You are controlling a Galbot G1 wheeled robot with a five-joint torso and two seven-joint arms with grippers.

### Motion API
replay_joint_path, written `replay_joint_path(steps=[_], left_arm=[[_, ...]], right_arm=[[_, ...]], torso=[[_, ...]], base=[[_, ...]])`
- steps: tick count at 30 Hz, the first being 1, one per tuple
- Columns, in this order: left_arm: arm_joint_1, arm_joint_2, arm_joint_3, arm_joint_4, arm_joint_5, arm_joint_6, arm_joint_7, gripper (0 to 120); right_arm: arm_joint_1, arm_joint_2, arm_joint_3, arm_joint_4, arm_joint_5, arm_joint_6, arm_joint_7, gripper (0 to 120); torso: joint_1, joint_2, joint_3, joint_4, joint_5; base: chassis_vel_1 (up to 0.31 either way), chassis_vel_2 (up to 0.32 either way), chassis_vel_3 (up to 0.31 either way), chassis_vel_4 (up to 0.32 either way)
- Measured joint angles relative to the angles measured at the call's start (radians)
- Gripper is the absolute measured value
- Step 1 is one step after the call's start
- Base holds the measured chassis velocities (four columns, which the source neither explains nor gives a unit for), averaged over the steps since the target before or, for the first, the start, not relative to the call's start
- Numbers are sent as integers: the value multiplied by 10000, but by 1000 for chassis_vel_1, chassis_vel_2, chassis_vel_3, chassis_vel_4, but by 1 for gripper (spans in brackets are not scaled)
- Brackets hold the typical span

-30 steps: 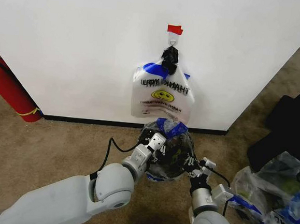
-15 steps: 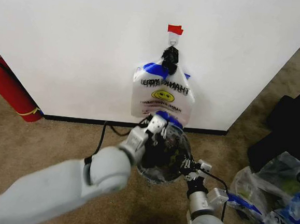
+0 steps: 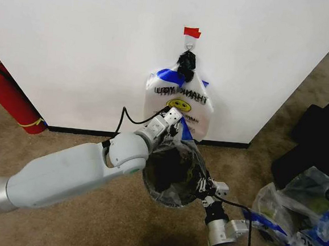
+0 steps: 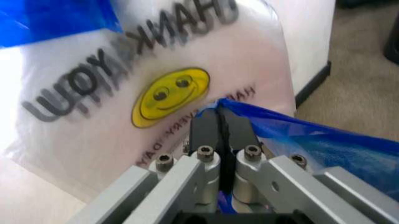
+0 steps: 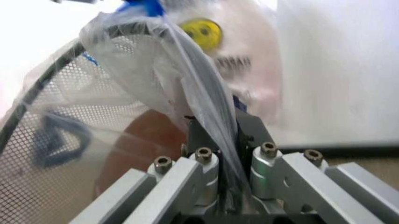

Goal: Pick up the garbage bag from the wall and place it over the trash bin.

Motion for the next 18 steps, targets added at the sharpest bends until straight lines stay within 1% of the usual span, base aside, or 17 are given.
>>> replay_joint_path(steps=[2,3,5,7,10,11,12,15,17,18], left_arm=[[-39,45,50,11,-13,2,80,0],[-91,114,122,38,-50,5,245,0],[-112,138,148,49,-72,5,314,0],[-186,212,241,97,-169,-10,581,0],[-389,327,321,193,-611,-147,1597,0],[-389,327,321,193,-611,-147,1597,0],[-494,330,388,278,-695,-153,1839,0],[-1280,278,1058,782,-977,-107,2835,0],[-1568,271,1295,928,-1046,-77,3189,0],[-1568,271,1295,928,-1046,-77,3189,0]], right_arm=[[14,-54,64,-111,-158,238,-157,0],[31,-137,148,-263,-307,596,-390,0],[35,-167,176,-319,-323,724,-482,0],[58,-238,298,-490,-282,1127,-875,0],[176,-327,556,-881,203,1924,-1825,0],[176,-327,556,-881,203,1924,-1825,0],[184,-353,579,-932,305,2065,-2021,0],[260,-399,572,-995,488,2355,-2478,0],[281,-400,542,-1000,458,2406,-2520,0],[281,-400,542,-1000,458,2406,-2520,0]], torso=[[0,0,0,0,1],[0,0,0,0,1],[0,0,0,0,0],[0,0,0,-1,1],[0,0,-1,1,2],[0,0,-1,1,2],[0,0,-1,1,2],[0,0,0,-1,0],[0,0,-1,-2,0],[0,0,-1,-2,0]], base=[[0,0,0,0],[0,0,0,0],[0,0,0,0],[0,0,0,0],[0,0,0,0],[0,0,0,0],[0,0,0,0],[0,0,0,0],[0,0,0,0],[0,0,0,0]])
